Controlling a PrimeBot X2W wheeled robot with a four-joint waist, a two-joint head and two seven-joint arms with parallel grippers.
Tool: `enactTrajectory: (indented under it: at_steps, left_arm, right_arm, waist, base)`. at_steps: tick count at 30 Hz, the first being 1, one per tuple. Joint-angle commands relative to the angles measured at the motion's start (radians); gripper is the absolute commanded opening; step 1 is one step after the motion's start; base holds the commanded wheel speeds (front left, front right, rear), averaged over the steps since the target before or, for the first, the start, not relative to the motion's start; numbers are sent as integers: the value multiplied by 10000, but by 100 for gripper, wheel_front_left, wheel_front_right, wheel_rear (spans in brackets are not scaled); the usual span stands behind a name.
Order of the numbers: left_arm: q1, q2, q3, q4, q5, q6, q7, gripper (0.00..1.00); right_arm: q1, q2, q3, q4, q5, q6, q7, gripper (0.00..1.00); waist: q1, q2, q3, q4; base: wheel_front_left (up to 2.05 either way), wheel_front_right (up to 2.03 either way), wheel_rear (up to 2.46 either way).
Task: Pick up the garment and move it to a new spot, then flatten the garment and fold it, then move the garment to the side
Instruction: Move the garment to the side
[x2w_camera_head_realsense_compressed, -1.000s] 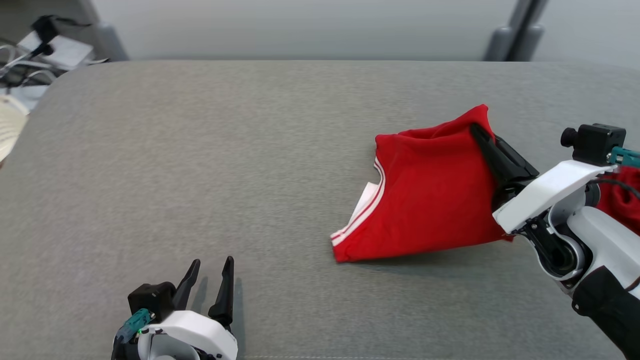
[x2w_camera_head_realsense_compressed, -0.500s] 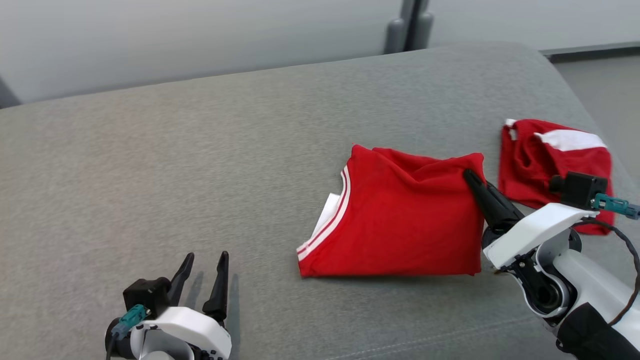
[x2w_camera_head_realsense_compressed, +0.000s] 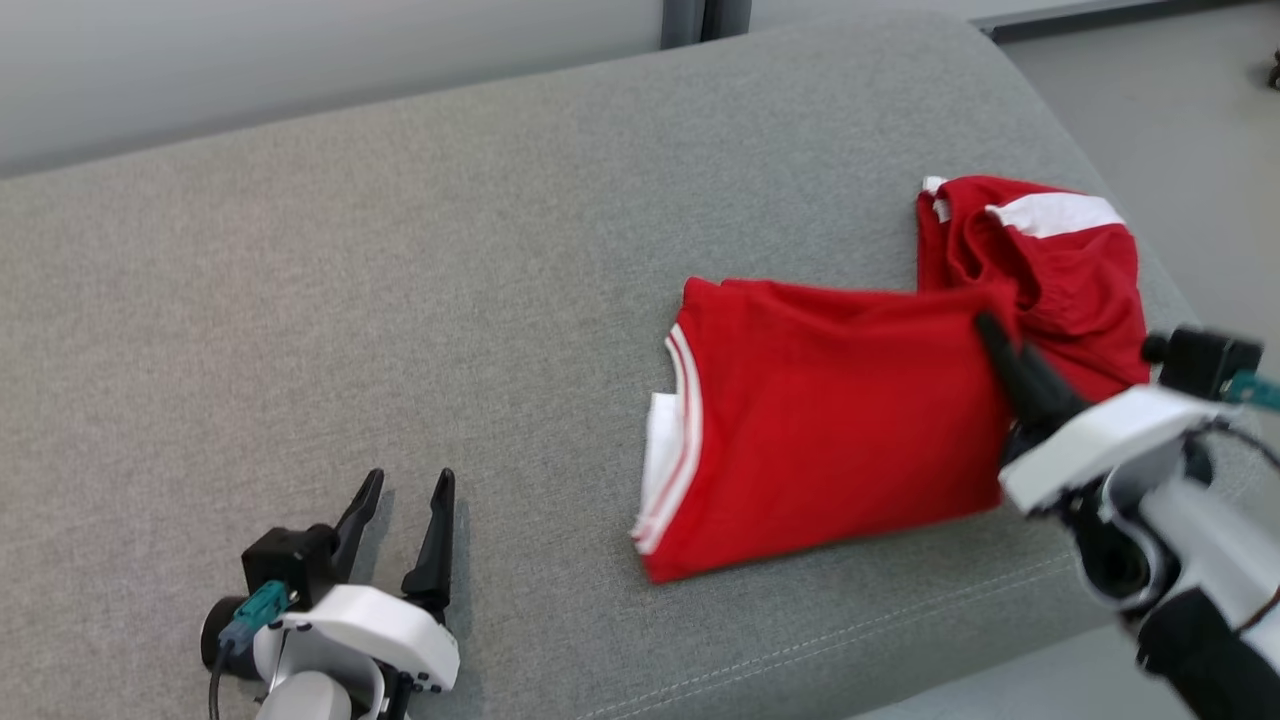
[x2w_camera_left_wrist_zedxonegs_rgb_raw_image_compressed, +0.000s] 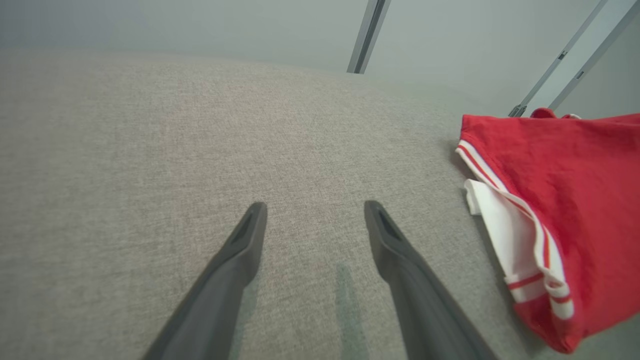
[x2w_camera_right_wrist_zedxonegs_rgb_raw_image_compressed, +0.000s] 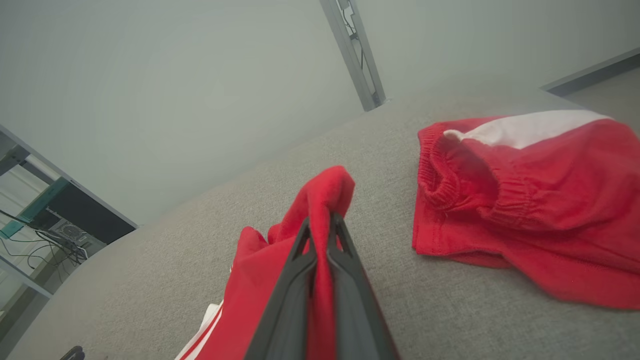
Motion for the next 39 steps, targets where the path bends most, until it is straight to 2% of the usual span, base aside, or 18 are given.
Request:
enactTrajectory:
  at_steps: [1,6,12,16,17,18,19,20,22,24,25,28,31,34,39]
  left_arm:
    - [-475,112,209,-264,162,-72,-59,100]
    - [-766,112,-97,-347,288,-101,-59,100]
    - [-960,112,-303,-519,302,-111,-59,100]
    - [-1058,112,-417,-597,385,-118,-59,100]
    - [-1058,112,-417,-597,385,-118,-59,100]
    - [-1108,112,-489,-622,403,-121,-59,100]
    - [-1135,112,-514,-636,384,-122,-59,100]
    - [-1162,112,-539,-650,378,-123,-59,100]
    - [-1198,112,-543,-682,335,-112,-59,100]
    - [-1215,112,-513,-698,322,-108,-59,100]
    - [-1215,112,-513,-698,322,-108,-59,100]
    - [-1183,112,-454,-681,319,-91,-59,100]
    - [-1112,112,-351,-680,313,-37,-59,100]
    - [-1041,112,-269,-694,334,57,-59,100]
    - [-877,112,-100,-725,355,204,-59,100]
  right_arm:
    - [-625,-198,-295,80,-615,0,-146,0]
    - [-1817,-343,-1479,1508,-2071,0,-146,0]
    - [-3047,-918,-2559,3369,-3607,0,-146,0]
    - [-3651,-1225,-3555,4682,-4374,0,-147,0]
    - [-3651,-1225,-3555,4682,-4374,0,-147,0]
    - [-3831,-1392,-4057,5582,-4829,0,-147,13]
    - [-3951,-1475,-4286,5981,-5098,0,-147,81]
    - [-4104,-1605,-4636,6151,-5389,0,-147,100]
    - [-4241,-1810,-5383,6115,-6150,0,-147,100]
    - [-4145,-1750,-6270,5611,-6985,0,-147,100]
    - [-4145,-1750,-6270,5611,-6985,0,-147,100]
    - [-3650,-1126,-7429,4391,-8264,0,-147,100]
    - [-2952,-31,-8083,3067,-9224,0,-147,100]
    - [-2265,859,-8092,1969,-9697,0,-147,100]
    - [-1221,1613,-7342,728,-9737,0,-147,100]
  waist:
    - [0,0,300,90]
    - [0,0,783,565]
    - [0,0,1317,1321]
    - [0,0,1658,1786]
    - [0,0,1658,1786]
    - [0,0,1784,2000]
    - [0,0,1833,2092]
    - [0,0,1868,2173]
    - [0,0,1902,2281]
    - [0,0,1894,2323]
    - [0,0,1894,2323]
    - [0,0,1765,2334]
    - [0,0,1534,2294]
    - [0,0,1292,2295]
    - [0,0,890,2378]
  base:
    - [0,0,0]
    - [0,0,0]
    - [0,0,0]
    - [0,0,0]
    - [0,0,0]
    - [0,0,0]
    - [0,0,0]
    - [0,0,0]
    - [0,0,0]
    - [0,0,0]
    - [0,0,0]
    - [0,0,0]
    - [0,0,0]
    - [0,0,0]
    - [0,0,0]
